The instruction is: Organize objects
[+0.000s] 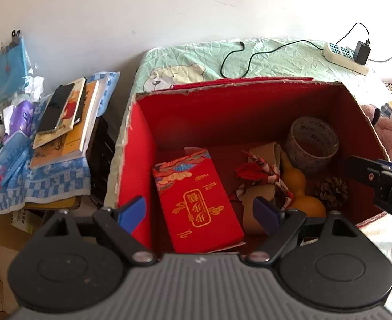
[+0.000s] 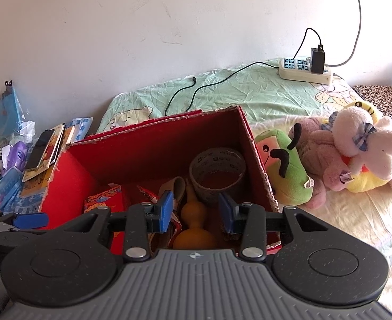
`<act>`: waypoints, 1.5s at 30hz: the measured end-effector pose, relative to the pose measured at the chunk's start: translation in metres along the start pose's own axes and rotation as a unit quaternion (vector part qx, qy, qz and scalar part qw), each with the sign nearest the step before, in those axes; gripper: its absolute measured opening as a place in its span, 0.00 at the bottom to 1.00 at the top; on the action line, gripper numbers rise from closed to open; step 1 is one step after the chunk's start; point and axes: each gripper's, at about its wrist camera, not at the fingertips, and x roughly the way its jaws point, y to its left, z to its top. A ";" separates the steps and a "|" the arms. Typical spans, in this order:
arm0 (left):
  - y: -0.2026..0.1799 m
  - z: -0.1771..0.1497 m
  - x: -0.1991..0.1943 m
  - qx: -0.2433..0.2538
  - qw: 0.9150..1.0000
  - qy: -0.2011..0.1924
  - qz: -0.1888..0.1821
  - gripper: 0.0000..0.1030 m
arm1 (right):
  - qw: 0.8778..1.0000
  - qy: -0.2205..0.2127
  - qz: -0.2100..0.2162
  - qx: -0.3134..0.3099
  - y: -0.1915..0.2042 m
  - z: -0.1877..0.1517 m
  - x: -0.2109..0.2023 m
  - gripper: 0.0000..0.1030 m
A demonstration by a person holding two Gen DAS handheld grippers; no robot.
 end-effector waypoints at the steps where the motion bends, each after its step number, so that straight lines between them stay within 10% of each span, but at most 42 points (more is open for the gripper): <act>1: 0.000 0.000 0.000 0.000 1.000 -0.001 0.001 0.85 | 1.000 0.000 0.002 0.001 0.000 0.000 0.000 0.40; 45: 0.008 0.004 0.009 -0.031 0.999 0.004 0.018 0.85 | 1.000 0.008 0.027 -0.005 0.009 0.008 0.024 0.40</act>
